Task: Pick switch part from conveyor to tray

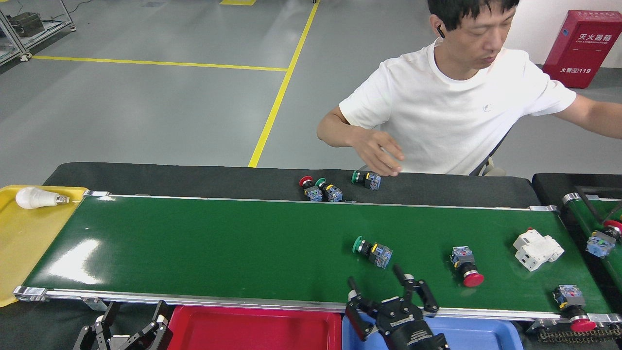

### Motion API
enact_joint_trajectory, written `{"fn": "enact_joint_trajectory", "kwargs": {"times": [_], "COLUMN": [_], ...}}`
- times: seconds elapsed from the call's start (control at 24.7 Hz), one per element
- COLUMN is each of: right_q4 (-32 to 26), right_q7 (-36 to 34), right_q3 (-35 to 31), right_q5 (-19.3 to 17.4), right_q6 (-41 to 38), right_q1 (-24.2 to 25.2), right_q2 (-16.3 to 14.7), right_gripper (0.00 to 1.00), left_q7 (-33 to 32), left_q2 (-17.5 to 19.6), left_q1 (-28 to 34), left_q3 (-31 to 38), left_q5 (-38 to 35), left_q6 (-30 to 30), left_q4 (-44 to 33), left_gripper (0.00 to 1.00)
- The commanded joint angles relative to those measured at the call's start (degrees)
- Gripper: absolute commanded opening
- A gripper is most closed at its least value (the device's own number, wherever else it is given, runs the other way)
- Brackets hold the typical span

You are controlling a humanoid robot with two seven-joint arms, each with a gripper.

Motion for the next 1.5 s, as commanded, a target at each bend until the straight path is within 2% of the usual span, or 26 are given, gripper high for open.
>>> {"fn": "enact_joint_trajectory", "kwargs": {"times": [0.0, 0.2, 0.36, 0.53, 0.77, 0.97, 1.01, 1.09, 1.13, 1.26, 1.46], "right_q4": [-0.92, -0.92, -0.83, 0.48, 9.80, 14.20, 15.34, 17.19, 17.89, 19.21, 19.03], "right_q7": [-3.39, -3.30, -1.90, 3.02, 7.68, 8.12, 8.12, 8.21, 8.30, 9.35, 9.35], "right_q3": [-0.27, -0.27, -0.44, -2.81, -2.73, -2.29, -2.20, -1.94, -1.76, -0.09, 0.09], "right_q5": [-0.13, -0.13, -0.13, -0.22, -0.22, -0.13, -0.31, -1.28, -2.68, -6.20, -6.46], "right_q6": [3.22, 3.40, 4.54, 4.63, 4.63, 4.63, 3.92, 3.04, 2.08, 0.41, -3.37], "right_q1": [1.94, 4.32, 3.44, -1.04, -9.66, -13.43, -14.49, -16.25, -17.04, -18.80, -18.80], "right_q2": [-0.92, -0.66, -0.48, -0.39, -0.30, 0.13, 0.13, 0.31, 0.40, -0.04, -0.13], "right_gripper": [0.96, 0.96, 0.95, 0.96, 0.95, 0.91, 0.84, 0.44, 0.38, 0.34, 0.26], "left_q7": [0.93, 0.93, 0.85, 0.41, -0.82, -0.82, -0.82, -0.74, -0.74, -0.74, -0.56], "left_q2": [0.17, 1.05, 2.36, 1.40, 1.40, 1.05, 0.69, 0.17, -0.27, -1.59, -5.28], "left_q1": [0.04, 0.13, -3.12, -10.76, -23.16, -29.14, -29.84, -30.98, -31.34, -32.92, -36.08], "left_q3": [0.19, -1.39, -8.68, -14.57, -21.08, -25.56, -26.61, -28.28, -29.25, -31.45, -31.54], "left_q5": [-0.03, -0.20, -3.54, -10.05, -10.40, -10.49, -10.49, -10.57, -10.57, -10.57, -14.79], "left_q6": [-0.17, -0.79, -3.34, -3.34, -3.25, -3.25, -3.25, -3.25, -3.25, -2.99, -2.90], "left_q4": [-0.75, -0.75, 0.13, 4.87, 16.48, 23.95, 24.74, 25.97, 26.23, 27.90, 32.82], "left_gripper": [1.00, 1.00, 1.00, 1.00, 1.00, 1.00, 1.00, 1.00, 1.00, 1.00, 1.00]}}
